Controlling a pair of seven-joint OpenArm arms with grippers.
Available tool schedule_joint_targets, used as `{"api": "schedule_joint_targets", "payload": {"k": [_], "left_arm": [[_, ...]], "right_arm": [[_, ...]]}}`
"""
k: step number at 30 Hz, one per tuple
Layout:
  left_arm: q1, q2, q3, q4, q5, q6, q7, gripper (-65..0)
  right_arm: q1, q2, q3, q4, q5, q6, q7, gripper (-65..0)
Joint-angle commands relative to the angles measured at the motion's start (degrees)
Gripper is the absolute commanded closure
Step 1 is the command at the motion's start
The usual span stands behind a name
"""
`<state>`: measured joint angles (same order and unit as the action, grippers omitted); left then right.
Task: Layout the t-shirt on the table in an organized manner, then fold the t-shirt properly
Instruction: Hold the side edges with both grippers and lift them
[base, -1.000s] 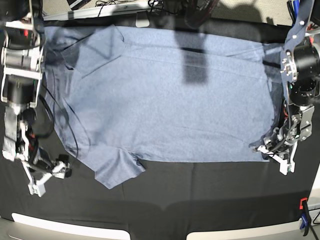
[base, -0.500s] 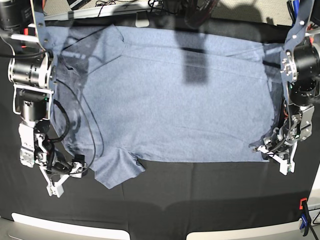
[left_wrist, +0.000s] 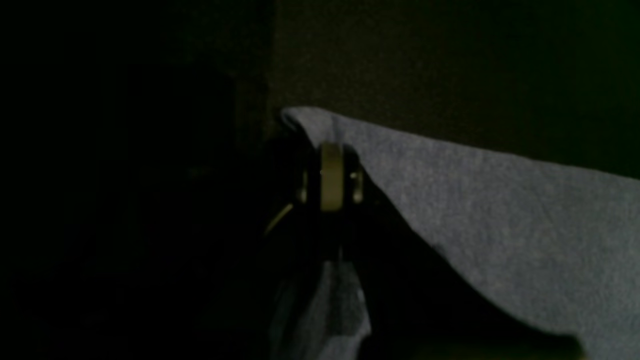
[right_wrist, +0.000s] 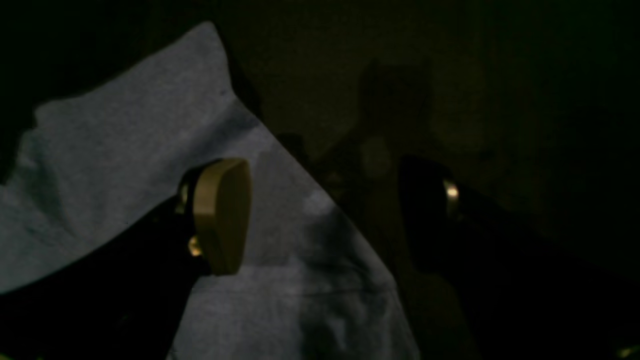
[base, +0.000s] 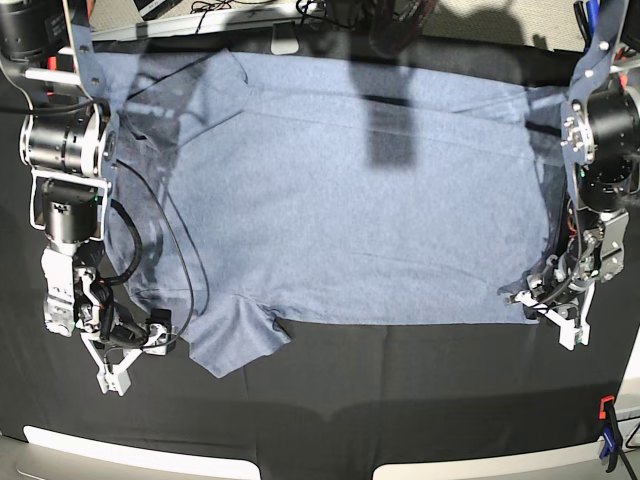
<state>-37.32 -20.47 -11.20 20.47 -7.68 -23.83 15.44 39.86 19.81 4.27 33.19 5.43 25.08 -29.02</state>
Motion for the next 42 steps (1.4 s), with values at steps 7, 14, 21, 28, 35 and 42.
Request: {"api": "schedule_joint_targets", "payload": {"k": [7,14,21,28,35,42], "left_arm": [[-1.38,-0.35,0.11,0.46,0.17,-0.13,0.83,0.0],[-1.38,-0.33,0.11,0.46,0.17,-0.13,0.9,0.0],[-1.38,-0.33,0.11,0.46,0.17,-0.11,1.7,0.0],[-0.76,-0.33,0.11,0.46,0.17,-0.13,1.68,0.0],[-0.76,-0.33,0.11,0.46,0.15,-0.11,1.7,0.0],[-0.76,-0.35,0.11,0.46,0.15,-0.13,1.68,0.0]], "right_arm": [[2.01,0.68,0.2,0.81,0.5,-0.22,1.11,-44.5],[0.9,0.66,0.2,0.81,0.52,-0.2,1.11,-44.5],[-0.15,0.66,0.2,0.81,0.57,-0.22,0.68,-44.5],[-1.27,0.68,0.2,0.79,0.5,-0.24,0.61,-44.5],[-1.92,0.66,0.2,0.79,0.55,-0.48,0.52,-44.5],[-1.97,0.7,0.2,0.79,0.2,-0.55,-0.87,-44.5]]}}
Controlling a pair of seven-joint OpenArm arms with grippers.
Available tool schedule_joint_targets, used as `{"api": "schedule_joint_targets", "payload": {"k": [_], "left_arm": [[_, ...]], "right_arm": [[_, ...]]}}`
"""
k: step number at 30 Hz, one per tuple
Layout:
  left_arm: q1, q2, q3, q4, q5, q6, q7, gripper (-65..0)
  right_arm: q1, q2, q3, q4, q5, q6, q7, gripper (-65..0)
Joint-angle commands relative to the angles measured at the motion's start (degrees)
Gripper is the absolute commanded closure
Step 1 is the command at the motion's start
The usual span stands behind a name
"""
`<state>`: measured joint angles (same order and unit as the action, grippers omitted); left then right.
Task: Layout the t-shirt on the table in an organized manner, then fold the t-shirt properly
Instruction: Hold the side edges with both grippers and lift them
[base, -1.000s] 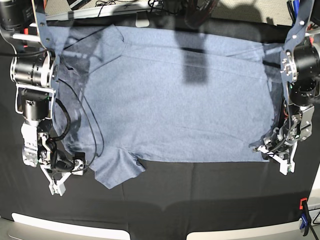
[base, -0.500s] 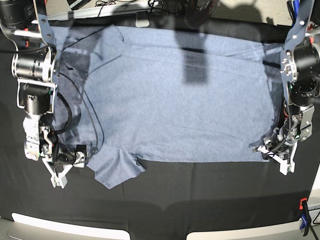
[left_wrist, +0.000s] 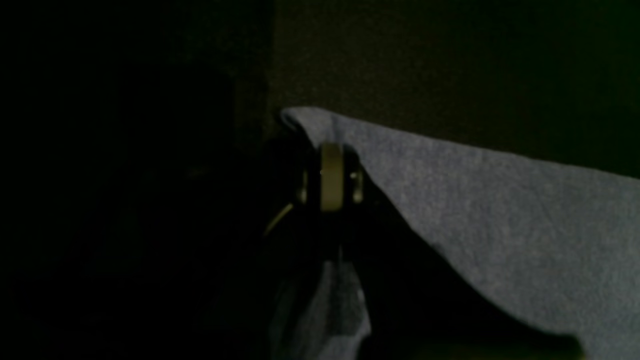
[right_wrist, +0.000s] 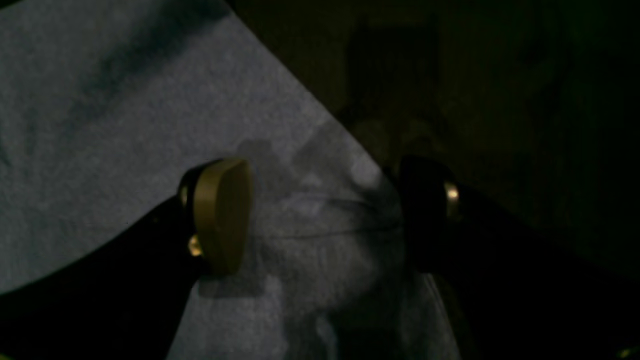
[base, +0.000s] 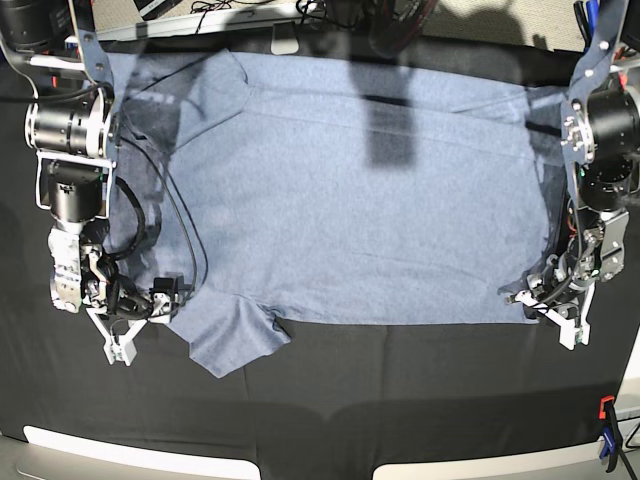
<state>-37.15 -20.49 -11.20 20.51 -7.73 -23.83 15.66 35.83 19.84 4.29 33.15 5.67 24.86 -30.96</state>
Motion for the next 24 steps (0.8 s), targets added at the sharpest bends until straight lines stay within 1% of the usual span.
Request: {"api": "schedule_joint_targets", "payload": {"k": [1,2,7,11,14,19,24], "left_arm": [[-0.92,-0.33,0.11,0.42,0.2,-0.13,1.49,0.0],[-0.92,-0.33,0.11,0.42,0.2,-0.13,1.49,0.0],[-0.94,-0.31,0.11,0.42,0.2,-0.13,1.42,0.0],[-0.94,-0.33,0.11,0.42,0.2,-0.13,1.49,0.0],[-0.94,-0.31,0.11,0.42,0.2,-0.13,1.49,0.0],[-0.94,-0.31,0.11,0.42,0.2,-0.13,1.44,0.0],[-0.94,-0.33,0.11,0.42,0.2,-0.13,1.46,0.0]], "right_arm": [[2.08,0.68,0.17,0.83,-0.76,-0.87,1.57,-44.5],[2.12,0.76,0.17,0.83,-1.11,-1.36,2.23,-44.5],[2.86,0.96,0.17,0.83,-1.01,-1.29,3.91,-44.5],[3.17,1.09,0.17,0.83,-1.73,-1.29,3.69,-44.5],[2.99,1.42,0.13,0.83,-3.82,-1.49,3.76,-44.5],[2.43,2.03,0.13,0.83,-3.78,-1.49,2.49,-44.5],[0.11,2.03,0.13,0.83,-3.58,-1.4,2.71,-44.5]]}}
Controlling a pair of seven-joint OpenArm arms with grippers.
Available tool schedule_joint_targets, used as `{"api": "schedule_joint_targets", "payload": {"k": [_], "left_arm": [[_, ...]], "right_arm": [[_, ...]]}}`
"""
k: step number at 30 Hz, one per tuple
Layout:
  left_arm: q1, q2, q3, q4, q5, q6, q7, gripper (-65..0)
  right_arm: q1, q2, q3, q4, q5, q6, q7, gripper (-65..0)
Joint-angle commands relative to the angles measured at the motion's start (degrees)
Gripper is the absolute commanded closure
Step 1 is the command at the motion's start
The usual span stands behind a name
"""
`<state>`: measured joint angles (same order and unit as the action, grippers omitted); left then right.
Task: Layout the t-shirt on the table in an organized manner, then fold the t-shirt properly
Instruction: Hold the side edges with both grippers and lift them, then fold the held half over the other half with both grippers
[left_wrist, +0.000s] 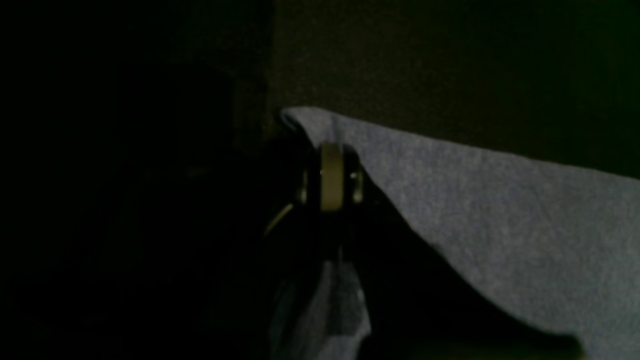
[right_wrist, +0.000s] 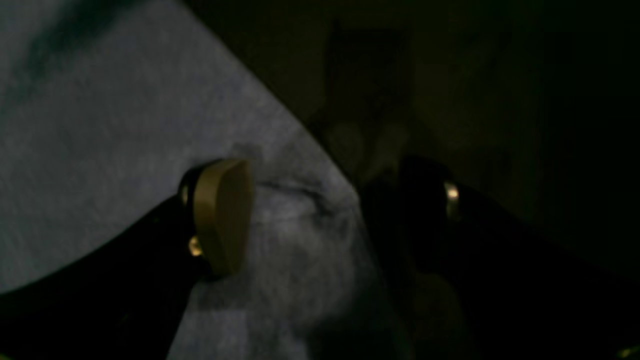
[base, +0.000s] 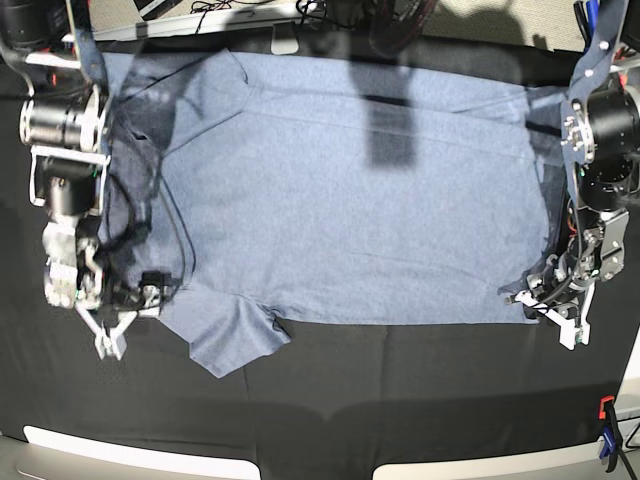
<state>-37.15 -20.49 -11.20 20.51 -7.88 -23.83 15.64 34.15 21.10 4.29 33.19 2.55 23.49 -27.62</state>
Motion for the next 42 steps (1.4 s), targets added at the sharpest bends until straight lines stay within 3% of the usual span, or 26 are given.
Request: {"api": "schedule_joint_targets", "payload": {"k": [1,3,5,10,12,16,19,25,28,33,37,42], "left_arm": [[-0.94,-0.31,0.11,0.42,0.35,-0.11,1.46,0.0],[-0.94,-0.31,0.11,0.42,0.33,-0.13,1.44,0.0],[-0.94,-0.31,0.11,0.42,0.35,-0.13,1.46,0.0],[-0.94,-0.33,0.11,0.42,0.35,-0.13,1.44,0.0],[-0.94,-0.33,0.11,0.42,0.33,-0.13,1.14,0.0],[-0.94,-0.35,0.11,0.42,-2.54,-0.17,-1.6,0.0],[-0.94,-0.35,0.11,1.42,-6.43,-1.42,-2.67,0.0],[0.31,-0.42,-0.02,8.22,-8.35,-1.49,0.26,0.0],[4.28,-0.66,-0.02,14.38,-12.13,-1.49,0.59,0.0],[13.03,-0.63,-0.2,28.22,-12.24,-1.05,-0.55,0.0],[17.66,-0.15,-3.52,38.23,-12.94,3.98,0.04,0.0],[20.22,-0.2,-10.8,43.67,-16.52,4.11,3.1,0.0]], "right_arm": [[1.44,0.74,0.13,0.79,-0.24,0.15,-0.66,-44.5],[1.01,0.61,0.11,0.79,-0.02,0.55,-0.85,-43.7],[0.9,0.63,-0.57,0.79,-0.02,0.76,-0.9,-38.2],[0.92,0.63,-5.29,0.79,-0.68,0.52,0.04,-12.1],[0.92,0.61,-7.34,0.81,-2.58,-1.14,1.44,-1.0],[0.92,0.63,-10.88,0.81,-6.99,-9.22,2.99,0.0],[0.9,0.66,-11.93,0.81,-8.44,-12.9,3.19,0.0],[0.81,1.81,-11.91,1.18,-7.89,-13.73,3.21,0.0],[-0.48,3.48,-11.82,3.5,-5.77,-13.88,3.21,0.0],[-6.08,5.57,-11.82,13.44,-4.96,-13.9,3.19,0.0],[-10.73,5.73,-11.78,22.23,-4.94,-15.1,2.69,0.0],[-14.69,5.73,-11.76,28.92,-4.96,-16.31,1.68,0.0]]}}
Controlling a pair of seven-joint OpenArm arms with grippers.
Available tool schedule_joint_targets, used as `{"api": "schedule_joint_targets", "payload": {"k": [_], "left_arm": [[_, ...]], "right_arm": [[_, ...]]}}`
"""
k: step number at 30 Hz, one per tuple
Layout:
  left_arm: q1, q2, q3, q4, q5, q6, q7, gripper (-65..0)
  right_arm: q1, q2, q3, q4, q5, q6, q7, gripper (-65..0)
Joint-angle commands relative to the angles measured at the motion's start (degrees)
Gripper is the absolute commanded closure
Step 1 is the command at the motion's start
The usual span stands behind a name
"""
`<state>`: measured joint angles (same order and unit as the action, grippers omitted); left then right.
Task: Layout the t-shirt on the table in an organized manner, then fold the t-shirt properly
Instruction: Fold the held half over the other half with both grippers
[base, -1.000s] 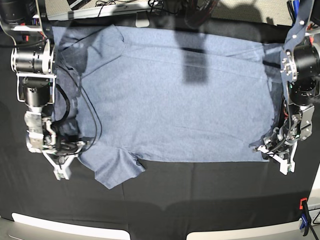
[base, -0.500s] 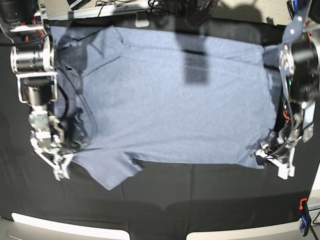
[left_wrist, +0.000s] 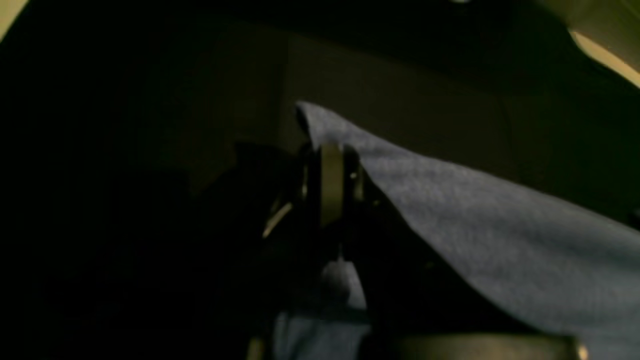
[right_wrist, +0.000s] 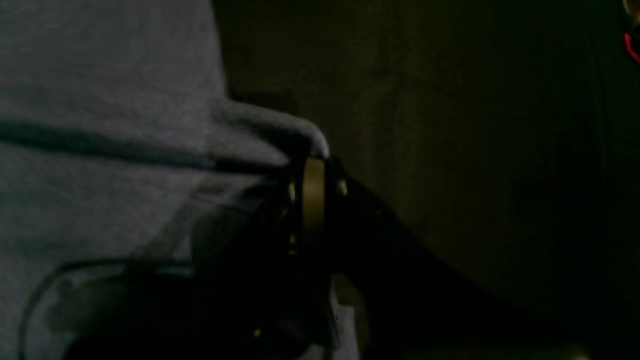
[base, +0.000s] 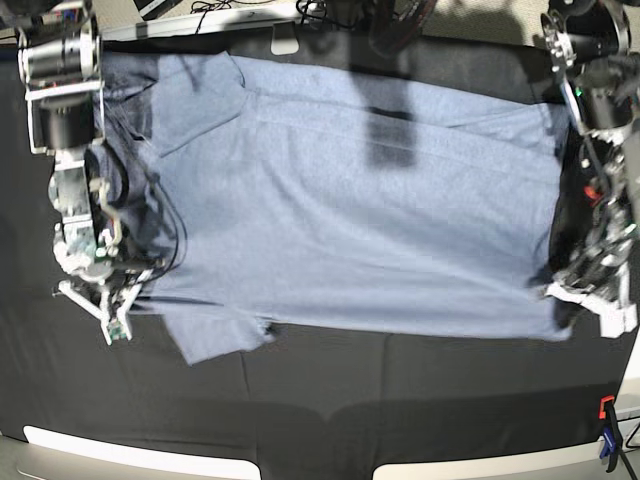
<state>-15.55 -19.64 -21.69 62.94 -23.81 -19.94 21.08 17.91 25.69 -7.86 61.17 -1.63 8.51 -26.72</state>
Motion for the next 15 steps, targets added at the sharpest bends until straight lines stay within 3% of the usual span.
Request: {"api": "schedule_joint_targets", "payload": {"k": [1,5,12,15], "left_arm": [[-0.87,-1.07,-1.7,1.81,-1.11,0.24,-2.25,0.0],[0.63,-1.36,-5.07,2.67,-1.38,-2.64,-1.03,0.0],[4.72,-1.36,-5.75,2.71,-3.56,-4.76,-0.81,0.0],[5.95,-1.42,-5.75,2.73,-3.54,-7.3,-1.42,0.0]], "right_arm": [[0.85,1.11,0.39,1.99,-0.79,-1.36,0.79,0.0],[-1.97,1.11,0.39,6.4,-0.79,-1.44,0.52,0.0],[-9.07,1.14,0.39,17.14,-1.46,-4.44,-0.48,0.0],[-13.07,1.11,0.39,22.51,-4.33,-5.95,-0.76,0.0]]}}
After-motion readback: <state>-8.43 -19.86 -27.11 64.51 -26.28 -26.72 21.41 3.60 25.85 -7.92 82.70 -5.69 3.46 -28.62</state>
